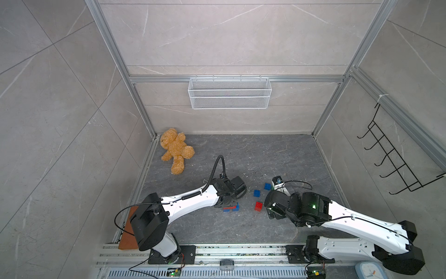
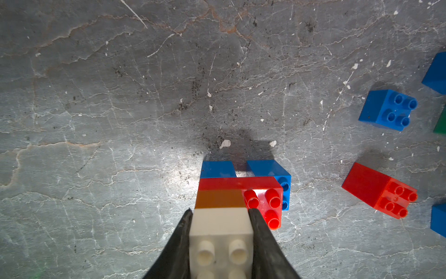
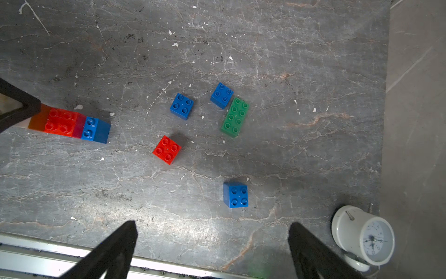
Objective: Assemble the letter h with lego
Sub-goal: Assemble the lego brick with the lego brick.
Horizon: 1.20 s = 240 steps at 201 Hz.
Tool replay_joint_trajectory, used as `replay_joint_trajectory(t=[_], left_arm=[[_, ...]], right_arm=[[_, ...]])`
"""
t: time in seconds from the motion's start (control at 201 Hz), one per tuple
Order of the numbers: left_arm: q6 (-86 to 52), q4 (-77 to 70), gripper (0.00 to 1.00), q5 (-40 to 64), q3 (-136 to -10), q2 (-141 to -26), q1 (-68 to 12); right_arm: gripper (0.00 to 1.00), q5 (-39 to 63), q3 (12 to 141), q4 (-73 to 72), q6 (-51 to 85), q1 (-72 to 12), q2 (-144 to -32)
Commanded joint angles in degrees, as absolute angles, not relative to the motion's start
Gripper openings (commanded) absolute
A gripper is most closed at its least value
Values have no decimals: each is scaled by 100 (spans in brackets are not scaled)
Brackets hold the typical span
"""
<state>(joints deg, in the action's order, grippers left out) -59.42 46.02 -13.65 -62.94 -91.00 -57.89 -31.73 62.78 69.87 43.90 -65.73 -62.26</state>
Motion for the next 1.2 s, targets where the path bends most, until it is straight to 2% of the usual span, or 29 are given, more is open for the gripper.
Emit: replay_joint_trajectory(t=[0.0, 0.364, 0.509, 0.583, 0.808, 0.997, 1.192], left_arm=[[-5906, 5110, 0, -494, -5521, -9993, -5845], [-5498, 5969, 0, -1221, -6493, -9739, -5833], [-5511, 5961, 8, -1250, -6479, -9738, -5832], [-5547, 5926, 13, -1255, -6428, -9691, -5827], [-5623, 5861, 42, -1333, -6385, -9476, -5827], [-5581, 5928, 58, -1522, -6542, -9339, -5827], [-5514, 5836, 68, -1647, -6714, -9104, -5828]], right_arm=[[100, -3243, 6231, 7149, 4405, -6616, -6271], [100, -3235, 6267, 7189, 4413, -6625, -6249], [100, -3227, 6267, 7189, 4416, -6626, -6258], [100, -3226, 6267, 7185, 4414, -6623, -6249], [100, -3226, 6275, 7198, 4413, -6627, -6249], [100, -3234, 6273, 7193, 4430, -6625, -6240], [100, -3260, 6259, 7194, 4445, -6627, -6214]])
